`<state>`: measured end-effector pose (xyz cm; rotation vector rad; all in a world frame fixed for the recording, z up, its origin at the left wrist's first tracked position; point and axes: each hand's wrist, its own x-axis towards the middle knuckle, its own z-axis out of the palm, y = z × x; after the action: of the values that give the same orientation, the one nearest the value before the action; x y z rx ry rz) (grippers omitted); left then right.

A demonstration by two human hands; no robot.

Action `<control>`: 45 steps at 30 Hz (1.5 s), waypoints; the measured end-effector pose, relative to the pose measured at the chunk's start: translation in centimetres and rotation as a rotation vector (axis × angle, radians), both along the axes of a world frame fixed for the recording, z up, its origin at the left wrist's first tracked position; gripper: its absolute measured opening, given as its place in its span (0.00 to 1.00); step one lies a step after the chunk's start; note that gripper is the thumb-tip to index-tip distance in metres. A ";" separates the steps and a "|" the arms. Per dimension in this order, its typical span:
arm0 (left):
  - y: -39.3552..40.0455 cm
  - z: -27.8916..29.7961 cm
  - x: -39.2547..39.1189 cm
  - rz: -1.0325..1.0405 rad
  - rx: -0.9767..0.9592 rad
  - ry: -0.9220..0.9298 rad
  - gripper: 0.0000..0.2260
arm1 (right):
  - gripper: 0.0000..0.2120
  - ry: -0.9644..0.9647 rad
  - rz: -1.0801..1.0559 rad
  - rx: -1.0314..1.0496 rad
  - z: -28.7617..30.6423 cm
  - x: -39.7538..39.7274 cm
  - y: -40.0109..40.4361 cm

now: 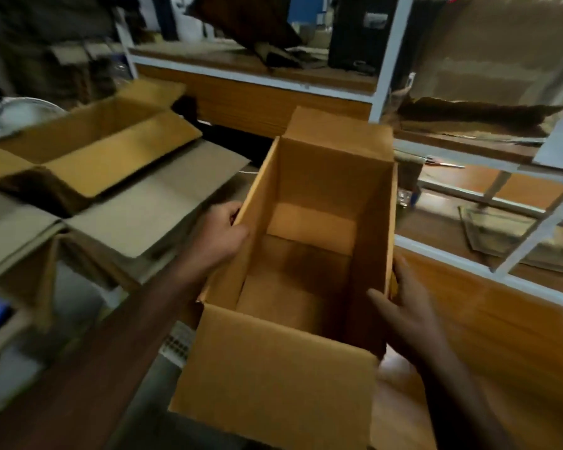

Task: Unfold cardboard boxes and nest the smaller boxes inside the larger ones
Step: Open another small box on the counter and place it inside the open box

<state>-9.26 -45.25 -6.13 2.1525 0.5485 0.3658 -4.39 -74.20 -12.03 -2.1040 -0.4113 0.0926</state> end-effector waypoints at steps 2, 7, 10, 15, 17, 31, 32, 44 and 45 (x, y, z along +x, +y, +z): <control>1.7 2.2 -2.3 0.062 0.069 -0.017 0.19 | 0.30 -0.026 0.066 0.065 1.6 -0.5 2.1; 6.1 8.1 -5.8 0.182 0.180 -0.068 0.21 | 0.37 -0.046 0.175 0.247 5.7 -1.1 8.0; 9.6 11.3 -6.3 0.197 0.204 -0.074 0.22 | 0.39 -0.127 0.152 0.378 7.7 -2.2 11.6; 16.8 18.4 -6.2 0.160 0.248 -0.021 0.23 | 0.14 -0.384 0.202 0.517 10.4 -3.4 18.3; 20.3 20.9 -5.7 0.147 0.251 -0.010 0.23 | 0.08 -0.434 0.248 0.508 11.4 -3.1 21.6; 46.4 29.6 -1.1 0.174 0.294 -0.018 0.25 | 0.09 -0.515 0.154 0.675 18.0 -3.1 50.8; 47.8 29.6 -0.6 0.179 0.284 -0.010 0.25 | 0.09 -0.502 0.149 0.677 18.2 -3.1 52.3; 57.2 27.4 3.4 0.245 0.297 0.081 0.25 | 0.09 -0.368 0.110 0.705 18.7 1.1 62.3; 57.7 27.6 3.6 0.246 0.295 0.078 0.25 | 0.09 -0.369 0.110 0.703 18.8 1.3 62.8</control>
<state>-5.69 12.40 21.52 2.3947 0.8530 0.5269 -3.06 -11.36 6.82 -1.3965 -0.6681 -0.3383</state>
